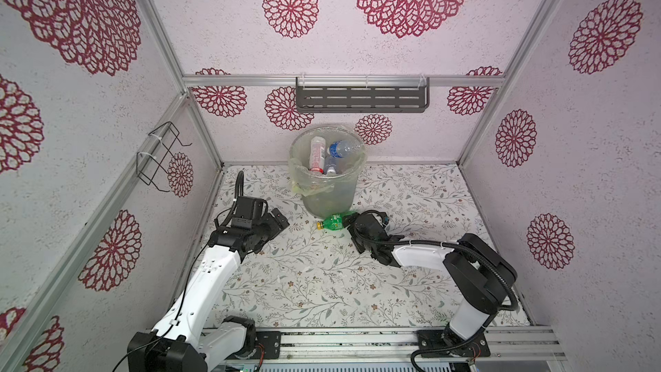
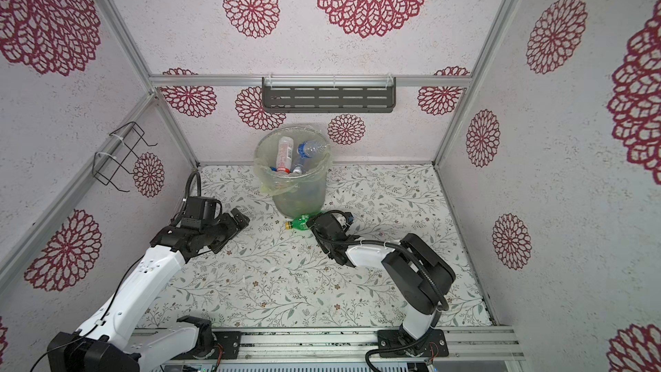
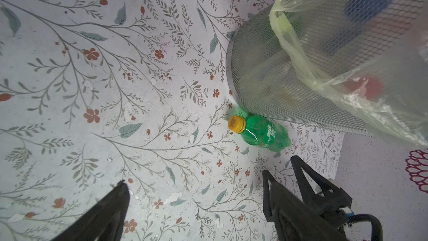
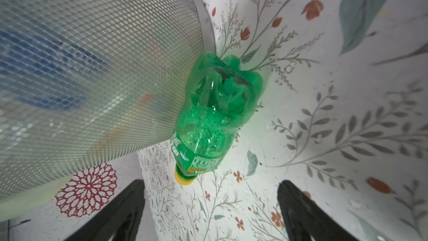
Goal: Throw the plastic bottles in the bin
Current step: Pick up the plastic bottle from the center of the table.
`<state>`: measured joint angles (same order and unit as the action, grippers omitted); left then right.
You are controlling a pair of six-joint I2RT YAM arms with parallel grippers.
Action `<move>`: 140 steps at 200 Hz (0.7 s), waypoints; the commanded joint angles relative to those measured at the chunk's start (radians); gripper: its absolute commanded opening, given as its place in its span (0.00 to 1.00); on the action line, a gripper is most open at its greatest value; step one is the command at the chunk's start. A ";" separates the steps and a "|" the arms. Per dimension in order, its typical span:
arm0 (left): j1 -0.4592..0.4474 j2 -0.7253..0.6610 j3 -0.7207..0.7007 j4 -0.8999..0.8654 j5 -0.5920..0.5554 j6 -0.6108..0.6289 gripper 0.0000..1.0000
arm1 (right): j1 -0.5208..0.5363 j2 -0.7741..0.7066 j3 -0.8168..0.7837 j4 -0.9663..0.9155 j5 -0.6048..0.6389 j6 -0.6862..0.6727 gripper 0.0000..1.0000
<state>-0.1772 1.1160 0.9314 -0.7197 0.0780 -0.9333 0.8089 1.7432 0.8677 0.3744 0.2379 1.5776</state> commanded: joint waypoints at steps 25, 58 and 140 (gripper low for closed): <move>0.035 -0.028 -0.008 -0.022 0.039 0.056 0.97 | 0.004 0.061 0.048 0.091 0.059 0.085 0.84; 0.051 -0.026 -0.009 -0.031 0.055 0.078 0.97 | 0.003 0.124 0.119 0.067 0.057 0.084 0.81; 0.097 -0.053 -0.045 -0.038 0.094 0.091 0.97 | -0.011 0.205 0.185 0.018 0.094 0.113 0.78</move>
<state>-0.0914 1.0756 0.8978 -0.7532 0.1543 -0.8562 0.8066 1.9495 1.0191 0.4282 0.2840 1.6615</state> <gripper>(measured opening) 0.974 0.779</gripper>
